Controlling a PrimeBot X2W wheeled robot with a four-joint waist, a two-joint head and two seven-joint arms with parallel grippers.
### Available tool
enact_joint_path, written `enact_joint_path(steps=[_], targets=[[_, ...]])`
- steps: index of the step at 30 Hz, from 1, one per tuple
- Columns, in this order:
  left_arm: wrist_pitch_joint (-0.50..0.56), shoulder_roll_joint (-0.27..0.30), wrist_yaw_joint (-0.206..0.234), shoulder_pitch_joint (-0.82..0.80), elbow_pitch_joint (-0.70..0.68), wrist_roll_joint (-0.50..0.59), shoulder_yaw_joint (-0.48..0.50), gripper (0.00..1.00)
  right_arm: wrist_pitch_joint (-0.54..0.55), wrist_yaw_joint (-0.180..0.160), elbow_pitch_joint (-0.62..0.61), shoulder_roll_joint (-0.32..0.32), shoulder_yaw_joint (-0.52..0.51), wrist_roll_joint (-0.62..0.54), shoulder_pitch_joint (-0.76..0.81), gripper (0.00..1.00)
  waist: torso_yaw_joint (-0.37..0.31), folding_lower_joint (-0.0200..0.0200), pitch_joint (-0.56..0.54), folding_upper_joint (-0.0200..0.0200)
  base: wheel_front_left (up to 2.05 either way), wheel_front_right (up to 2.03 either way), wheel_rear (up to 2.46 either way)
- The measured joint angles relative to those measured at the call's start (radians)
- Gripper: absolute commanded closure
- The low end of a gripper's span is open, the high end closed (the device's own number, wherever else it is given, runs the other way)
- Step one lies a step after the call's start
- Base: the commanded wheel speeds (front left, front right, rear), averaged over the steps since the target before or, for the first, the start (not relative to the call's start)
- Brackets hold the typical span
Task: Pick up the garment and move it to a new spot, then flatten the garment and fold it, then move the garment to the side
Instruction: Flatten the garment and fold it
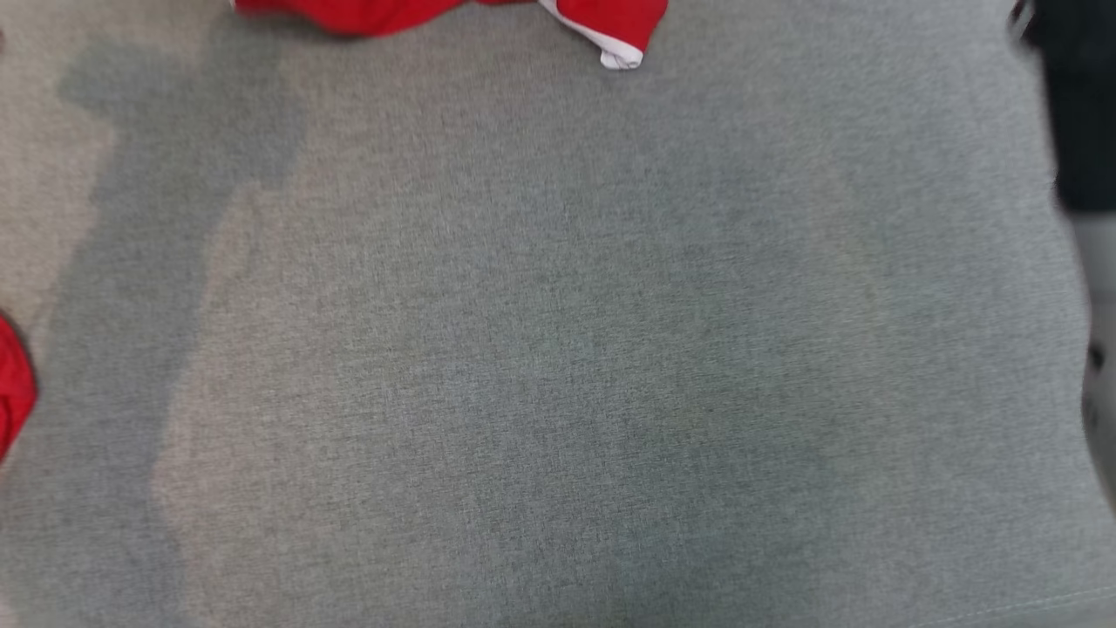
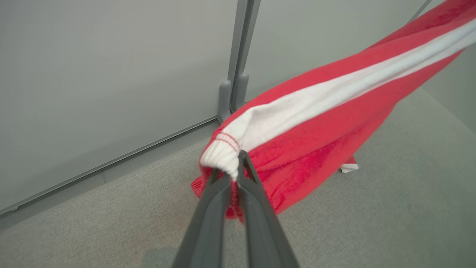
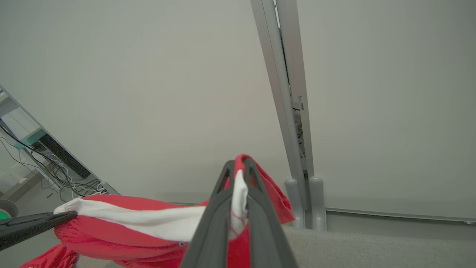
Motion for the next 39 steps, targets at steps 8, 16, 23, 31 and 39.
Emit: enact_joint_path(steps=[8,16,23,31,39], targets=[[-0.001,0.092,0.0,0.229,-0.12,-0.147,-0.128,1.0,0.086,0.0,-0.075,-0.094,0.14,0.08,0.298,1.0,-0.002,0.0,-0.117,0.0,0.0,0.0,0.0],[0.072,0.167,0.0,0.428,-0.28,-0.245,-0.262,1.0,0.183,0.0,-0.199,-0.187,0.243,0.152,0.579,1.0,0.001,0.0,-0.258,0.0,0.0,0.0,0.0],[0.093,0.197,0.0,0.536,-0.36,-0.29,-0.322,1.0,0.296,0.0,-0.318,-0.259,0.272,0.195,0.765,1.0,-0.002,-0.0001,-0.366,0.0,0.0,0.0,0.0],[0.139,0.248,0.007,0.666,-0.486,-0.351,-0.385,1.0,0.463,0.0,-0.529,-0.337,0.193,0.203,1.026,1.0,-0.012,0.0,-0.462,0.0,0.0,0.0,0.0],[0.138,0.284,0.03,0.706,-0.552,-0.368,-0.394,1.0,0.62,0.0,-0.719,-0.305,0.033,0.097,1.194,1.0,0.0,-0.0001,-0.457,0.0,0.0,0.0,0.0]])
